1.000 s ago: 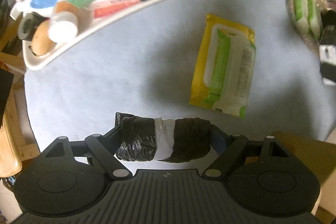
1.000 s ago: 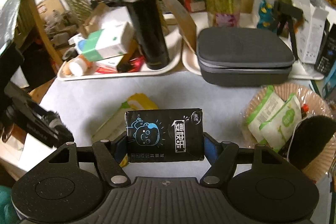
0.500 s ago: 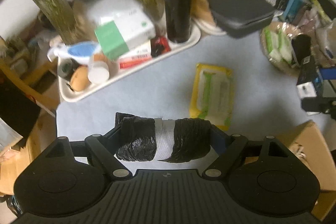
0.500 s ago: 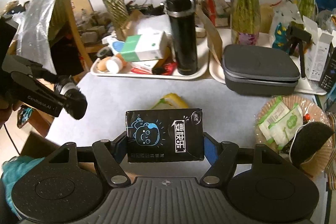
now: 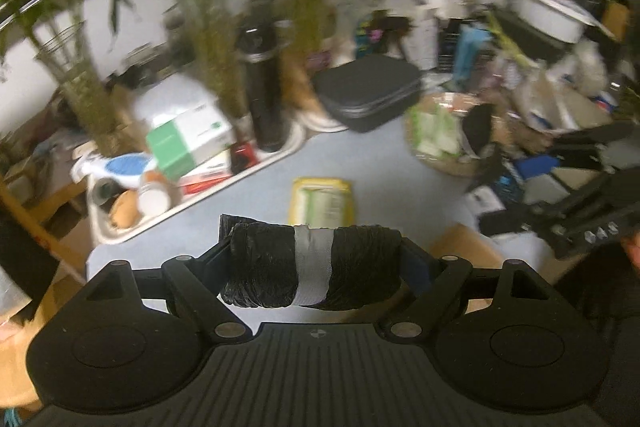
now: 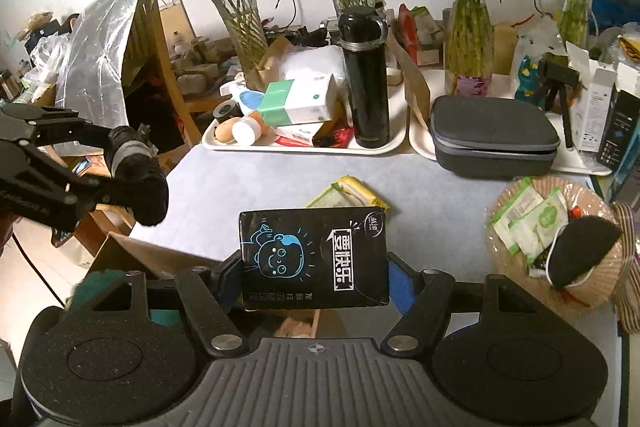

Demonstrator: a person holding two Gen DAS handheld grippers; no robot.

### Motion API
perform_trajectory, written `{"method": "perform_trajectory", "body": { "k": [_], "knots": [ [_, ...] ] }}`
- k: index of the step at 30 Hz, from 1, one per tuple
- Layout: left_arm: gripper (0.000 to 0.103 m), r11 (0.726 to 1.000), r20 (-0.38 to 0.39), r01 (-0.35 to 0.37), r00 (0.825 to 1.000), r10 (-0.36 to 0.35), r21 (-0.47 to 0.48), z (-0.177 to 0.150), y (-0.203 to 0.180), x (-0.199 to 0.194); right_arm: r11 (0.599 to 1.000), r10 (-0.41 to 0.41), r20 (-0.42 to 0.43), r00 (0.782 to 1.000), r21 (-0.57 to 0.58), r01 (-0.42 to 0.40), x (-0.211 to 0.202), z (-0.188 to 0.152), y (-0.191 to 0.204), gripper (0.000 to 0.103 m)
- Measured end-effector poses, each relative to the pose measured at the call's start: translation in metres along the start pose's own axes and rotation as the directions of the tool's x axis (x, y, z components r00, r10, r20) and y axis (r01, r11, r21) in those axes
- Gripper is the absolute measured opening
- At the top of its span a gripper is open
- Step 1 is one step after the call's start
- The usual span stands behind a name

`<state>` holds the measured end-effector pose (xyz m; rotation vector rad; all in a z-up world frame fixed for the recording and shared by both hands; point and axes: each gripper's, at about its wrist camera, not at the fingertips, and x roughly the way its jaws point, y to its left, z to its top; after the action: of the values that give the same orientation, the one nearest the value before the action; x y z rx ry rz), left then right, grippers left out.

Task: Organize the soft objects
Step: 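Carry the black packet and taped roll with both tools over the box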

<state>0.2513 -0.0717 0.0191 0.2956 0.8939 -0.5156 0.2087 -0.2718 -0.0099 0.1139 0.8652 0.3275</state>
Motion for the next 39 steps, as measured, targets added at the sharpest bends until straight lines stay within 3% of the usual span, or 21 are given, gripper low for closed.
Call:
{"method": "perform_trajectory", "body": {
  "k": [9,24,28,33,39],
  "knots": [
    [0.084,0.993,0.051,0.101,0.993,-0.104,0.062,-0.020,-0.020,-0.016,1.000,0.006,0.031,1.000,0.002,-0.006,-0.030,-0.011,0.003,0.074],
    [0.085,0.988,0.014,0.149,0.989,-0.150,0.048,-0.076,0.001,-0.043,0.997,0.039,0.028,0.999,-0.071,-0.037,-0.043,-0.016,0.031,0.074],
    [0.086,0.985,0.050,0.173,0.984,-0.173,-0.005,-0.092,0.011,-0.047,0.995,0.041,0.016,0.999,-0.090,-0.039,-0.041,-0.017,0.041,0.074],
    [0.090,0.985,0.118,0.145,0.984,-0.133,-0.095,-0.106,0.019,-0.057,0.992,0.048,0.002,0.999,-0.113,-0.047,-0.037,-0.018,0.052,0.074],
    [0.096,0.986,0.187,0.153,0.972,-0.139,-0.064,-0.116,0.011,-0.065,0.990,0.058,-0.011,0.998,-0.130,-0.059,-0.032,-0.018,0.064,0.074]
  ]
}}
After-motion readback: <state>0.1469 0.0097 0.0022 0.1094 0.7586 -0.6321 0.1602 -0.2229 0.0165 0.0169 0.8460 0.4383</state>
